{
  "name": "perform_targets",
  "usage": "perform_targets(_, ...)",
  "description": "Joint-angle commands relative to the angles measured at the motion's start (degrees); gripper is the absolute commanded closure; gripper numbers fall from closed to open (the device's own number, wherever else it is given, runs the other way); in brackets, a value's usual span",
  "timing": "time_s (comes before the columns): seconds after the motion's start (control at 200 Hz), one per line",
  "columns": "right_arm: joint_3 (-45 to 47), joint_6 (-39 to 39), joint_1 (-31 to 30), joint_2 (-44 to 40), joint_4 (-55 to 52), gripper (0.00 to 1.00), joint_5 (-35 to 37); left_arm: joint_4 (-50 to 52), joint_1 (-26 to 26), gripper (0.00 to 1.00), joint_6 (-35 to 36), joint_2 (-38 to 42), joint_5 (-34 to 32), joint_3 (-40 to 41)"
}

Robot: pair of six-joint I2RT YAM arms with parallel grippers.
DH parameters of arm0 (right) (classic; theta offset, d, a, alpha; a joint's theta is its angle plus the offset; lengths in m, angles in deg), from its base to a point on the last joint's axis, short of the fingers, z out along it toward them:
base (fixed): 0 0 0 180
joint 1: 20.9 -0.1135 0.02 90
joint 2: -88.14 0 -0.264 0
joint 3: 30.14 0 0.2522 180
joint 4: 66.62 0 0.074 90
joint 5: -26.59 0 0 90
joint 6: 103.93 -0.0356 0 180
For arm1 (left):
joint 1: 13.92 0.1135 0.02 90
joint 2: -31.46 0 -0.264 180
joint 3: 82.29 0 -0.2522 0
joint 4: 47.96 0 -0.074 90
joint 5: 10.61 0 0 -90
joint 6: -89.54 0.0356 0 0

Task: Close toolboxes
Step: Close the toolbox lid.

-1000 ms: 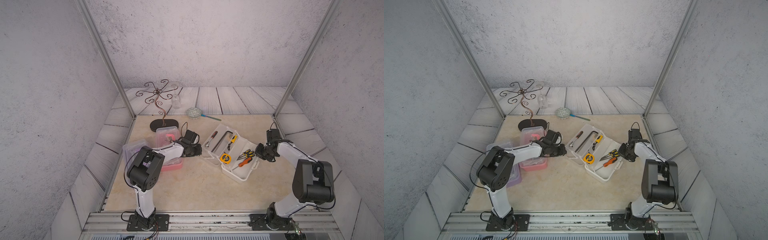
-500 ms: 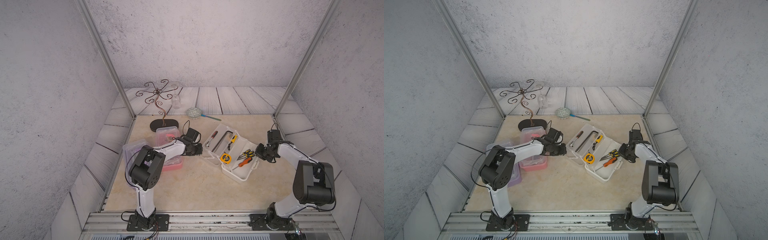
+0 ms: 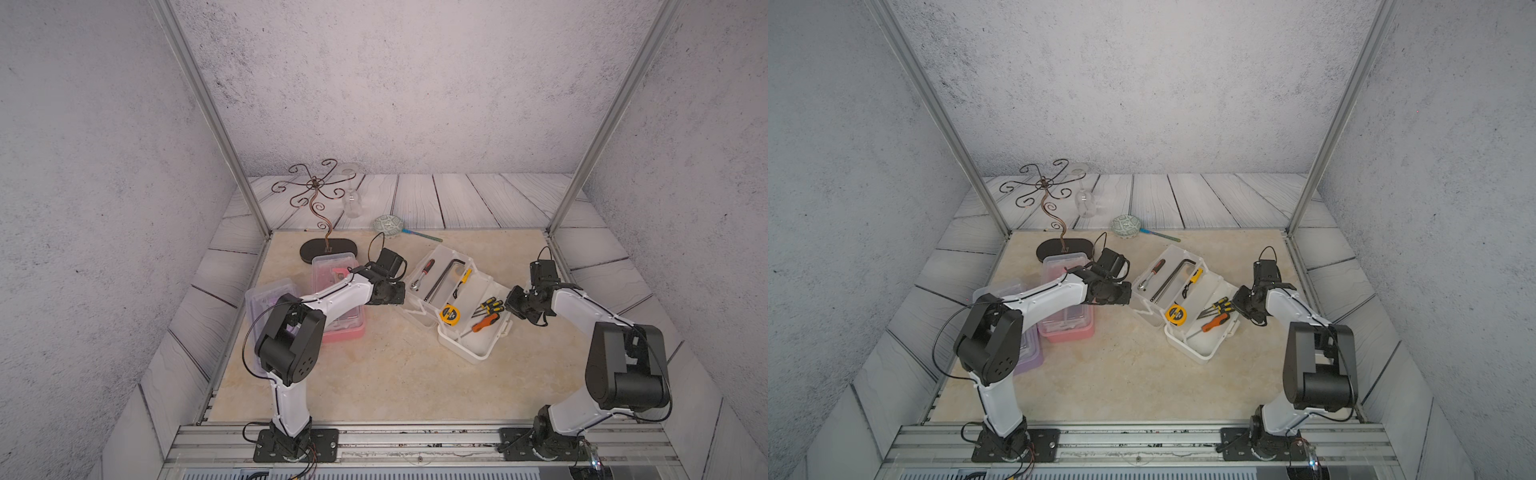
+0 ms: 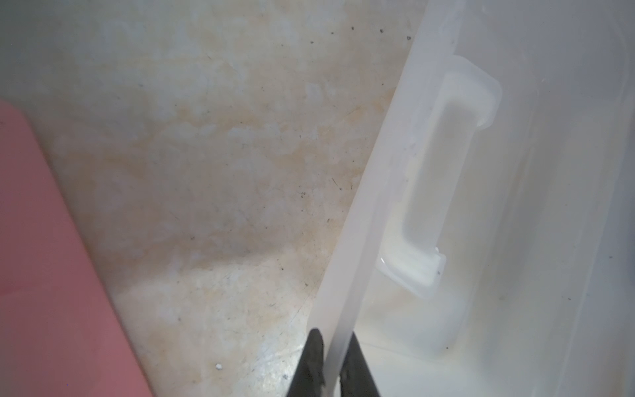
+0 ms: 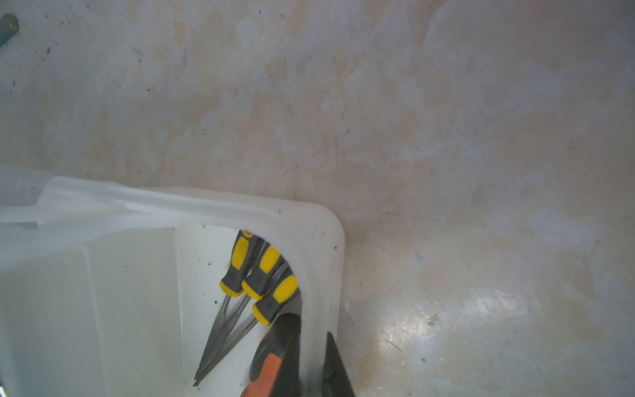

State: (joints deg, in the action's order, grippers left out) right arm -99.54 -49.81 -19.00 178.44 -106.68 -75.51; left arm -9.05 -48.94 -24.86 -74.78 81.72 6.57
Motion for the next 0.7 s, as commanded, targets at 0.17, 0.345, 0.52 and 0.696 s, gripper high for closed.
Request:
perform_targets(0.17, -2.89, -0.84, -2.90, 2.22, -1.39, 0.99, -6.95, -8.87, -3.18, 1.00, 9.34, 8.43, -7.33, 2.84)
perform_targets(0.345, -3.49, -2.38, -4.37, 3.19, 0.76, 0.96, -8.94, -10.52, -4.62, 1.00, 13.84, 9.94, -9.13, 3.44)
perform_targets(0.52, -3.29, -4.31, -6.15, 3.92, 5.24, 0.87, -12.82, -14.42, -7.32, 1.00, 19.27, 12.37, -13.28, 5.70)
perform_targets(0.696, -1.73, -6.26, -7.16, 4.31, 11.07, 0.85, -16.03, -19.88, -10.50, 1.00, 24.66, 15.69, -17.59, 9.64)
